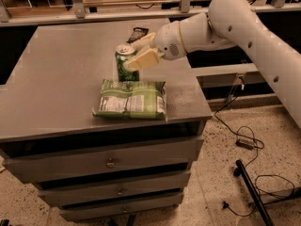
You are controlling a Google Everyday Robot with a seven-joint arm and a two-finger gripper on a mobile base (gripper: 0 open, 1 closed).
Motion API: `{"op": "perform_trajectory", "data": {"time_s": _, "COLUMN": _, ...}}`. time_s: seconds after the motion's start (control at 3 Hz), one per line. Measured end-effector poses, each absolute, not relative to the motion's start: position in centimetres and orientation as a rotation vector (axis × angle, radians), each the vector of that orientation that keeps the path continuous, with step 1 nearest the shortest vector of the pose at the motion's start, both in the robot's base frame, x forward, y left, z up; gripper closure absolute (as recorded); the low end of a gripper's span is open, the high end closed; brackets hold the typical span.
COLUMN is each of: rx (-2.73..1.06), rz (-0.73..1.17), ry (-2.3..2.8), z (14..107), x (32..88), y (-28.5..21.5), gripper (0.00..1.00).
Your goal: Move green can near green jalapeno chip bag
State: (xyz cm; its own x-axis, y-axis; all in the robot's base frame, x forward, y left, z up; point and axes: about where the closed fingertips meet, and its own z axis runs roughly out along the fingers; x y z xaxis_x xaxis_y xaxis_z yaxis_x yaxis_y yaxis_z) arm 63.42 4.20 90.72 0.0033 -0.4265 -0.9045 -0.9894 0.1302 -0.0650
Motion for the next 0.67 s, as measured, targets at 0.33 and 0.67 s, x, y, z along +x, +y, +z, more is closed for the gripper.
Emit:
{"op": "perform_trajectory", "data": {"time_s": 0.33, "rx": -1.432, "rz": 0.846, "ry": 1.570, "z": 90.19, "x": 63.01, "y": 4.34, "gripper": 0.33}}
{"op": "perform_trajectory", "data": {"time_s": 0.67, "rx": -1.432, "rz": 0.847, "ry": 1.561, "z": 90.48, "x": 62.97, "y": 4.34, "gripper": 0.03}}
